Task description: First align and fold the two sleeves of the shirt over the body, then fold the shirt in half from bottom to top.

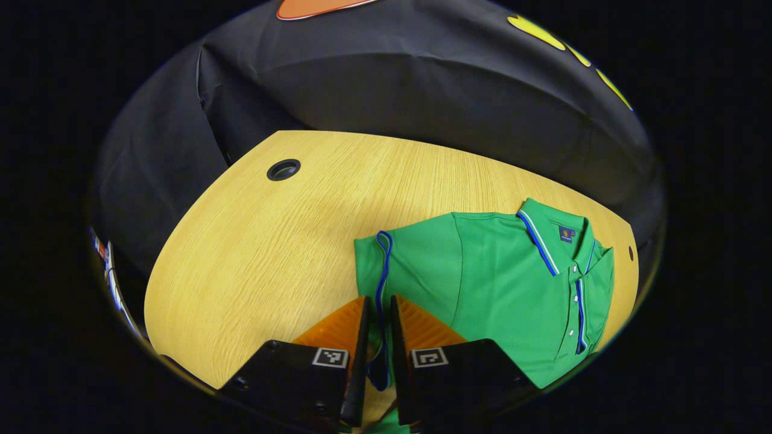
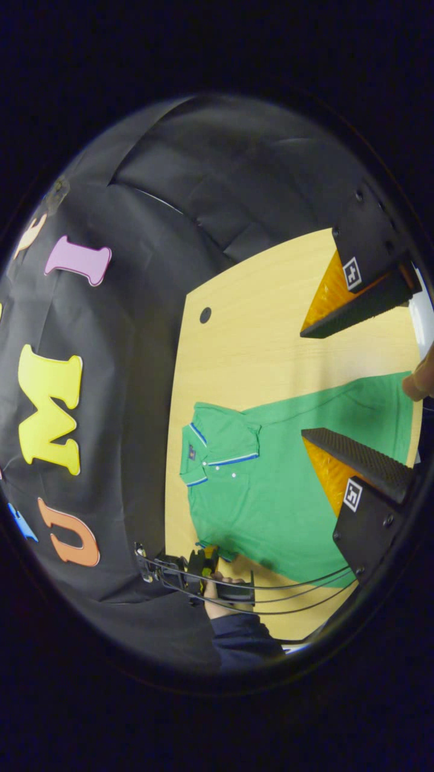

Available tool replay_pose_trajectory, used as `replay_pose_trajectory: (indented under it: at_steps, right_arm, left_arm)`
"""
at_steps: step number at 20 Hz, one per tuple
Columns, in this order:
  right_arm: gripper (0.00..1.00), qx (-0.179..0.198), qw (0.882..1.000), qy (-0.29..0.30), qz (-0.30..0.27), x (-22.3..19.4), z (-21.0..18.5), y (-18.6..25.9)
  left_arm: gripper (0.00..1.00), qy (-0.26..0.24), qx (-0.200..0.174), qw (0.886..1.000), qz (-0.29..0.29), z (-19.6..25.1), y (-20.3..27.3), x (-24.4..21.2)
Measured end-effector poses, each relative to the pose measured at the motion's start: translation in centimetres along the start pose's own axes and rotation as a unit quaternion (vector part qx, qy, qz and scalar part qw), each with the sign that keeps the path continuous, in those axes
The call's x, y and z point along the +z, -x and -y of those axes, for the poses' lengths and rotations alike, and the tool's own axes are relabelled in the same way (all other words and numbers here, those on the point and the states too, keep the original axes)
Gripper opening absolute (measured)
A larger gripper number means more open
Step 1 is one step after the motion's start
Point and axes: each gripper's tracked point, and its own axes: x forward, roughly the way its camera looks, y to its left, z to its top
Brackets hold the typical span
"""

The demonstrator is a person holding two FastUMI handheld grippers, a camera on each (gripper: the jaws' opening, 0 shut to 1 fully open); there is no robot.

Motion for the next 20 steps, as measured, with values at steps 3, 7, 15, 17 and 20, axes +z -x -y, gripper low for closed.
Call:
replay_pose_trajectory:
  at_steps: [3,7,15,17,20]
  right_arm:
    - [0.95,-0.003,1.0,-0.002,-0.008,-1.0,0.3,-0.1]
    - [0.96,0.003,1.0,-0.001,-0.009,-1.6,0.3,0.0]
    - [0.96,0.016,1.0,-0.015,0.003,-1.3,0.7,0.2]
    - [0.96,0.015,1.0,-0.015,0.005,-1.4,1.2,0.3]
    - [0.96,0.012,0.999,-0.03,0.005,-1.5,2.1,0.3]
  left_arm:
    - [0.13,-0.002,-0.009,1.0,-0.002,0.1,0.0,-0.1]
    - [0.05,-0.008,-0.01,1.0,-0.004,-0.1,0.0,0.0]
    - [0.03,-0.042,-0.017,0.999,0.014,2.4,1.9,1.5]
    - [0.03,-0.059,-0.025,0.998,0.021,4.2,2.4,2.0]
    - [0.03,-0.09,-0.042,0.995,0.03,7.4,3.1,2.5]
